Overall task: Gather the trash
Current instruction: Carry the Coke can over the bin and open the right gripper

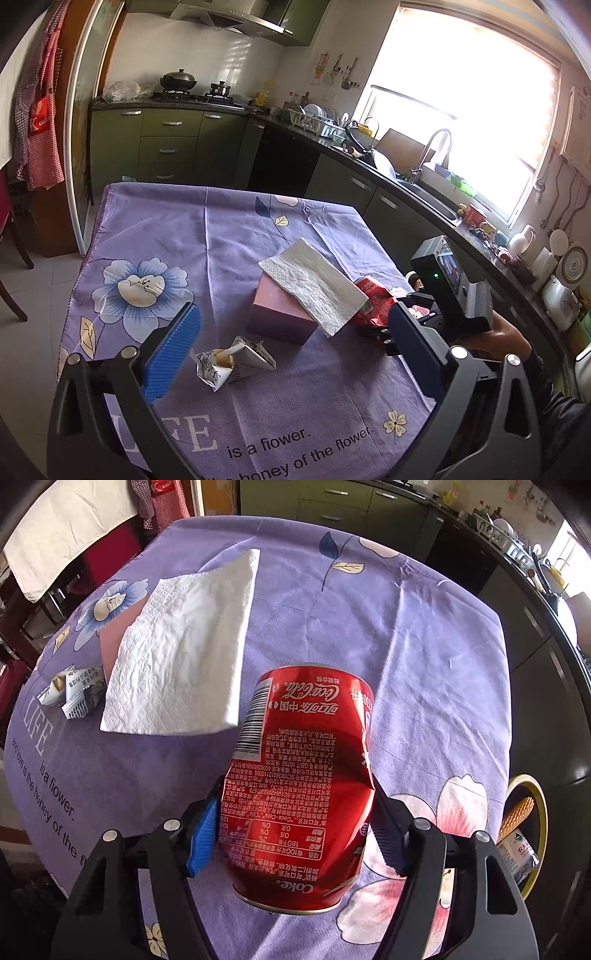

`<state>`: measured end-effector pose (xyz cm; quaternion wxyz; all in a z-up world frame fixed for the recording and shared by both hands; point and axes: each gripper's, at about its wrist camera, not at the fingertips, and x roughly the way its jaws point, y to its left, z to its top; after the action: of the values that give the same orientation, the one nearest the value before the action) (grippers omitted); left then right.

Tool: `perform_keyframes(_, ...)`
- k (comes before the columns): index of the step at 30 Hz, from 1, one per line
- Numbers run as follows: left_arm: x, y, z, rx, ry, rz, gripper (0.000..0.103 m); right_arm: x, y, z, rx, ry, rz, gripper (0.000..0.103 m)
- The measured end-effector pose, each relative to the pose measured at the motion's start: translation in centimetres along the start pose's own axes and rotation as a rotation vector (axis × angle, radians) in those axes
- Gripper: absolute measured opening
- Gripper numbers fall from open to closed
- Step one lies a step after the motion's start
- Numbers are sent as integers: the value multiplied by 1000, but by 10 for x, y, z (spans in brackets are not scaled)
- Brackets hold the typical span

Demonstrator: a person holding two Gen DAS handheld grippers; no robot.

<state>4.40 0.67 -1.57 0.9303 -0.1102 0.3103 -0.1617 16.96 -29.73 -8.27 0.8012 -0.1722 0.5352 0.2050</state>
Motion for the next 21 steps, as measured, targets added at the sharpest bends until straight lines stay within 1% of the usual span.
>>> perform_keyframes(8,0,-10,0,22,1,-7,96,-10,-23,-25,67,-5,38,70)
perform_keyframes(15,-1,-17,1,34,0,-7,96,-23,-39,-40,116,-24,56,70)
perform_keyframes(18,-2,-18,0,35,-3,-8,96,-30,-53,-46,154,-36,51,70)
perform_keyframes(21,-2,-18,0,33,-2,-6,96,-39,-80,-55,217,-52,38,70)
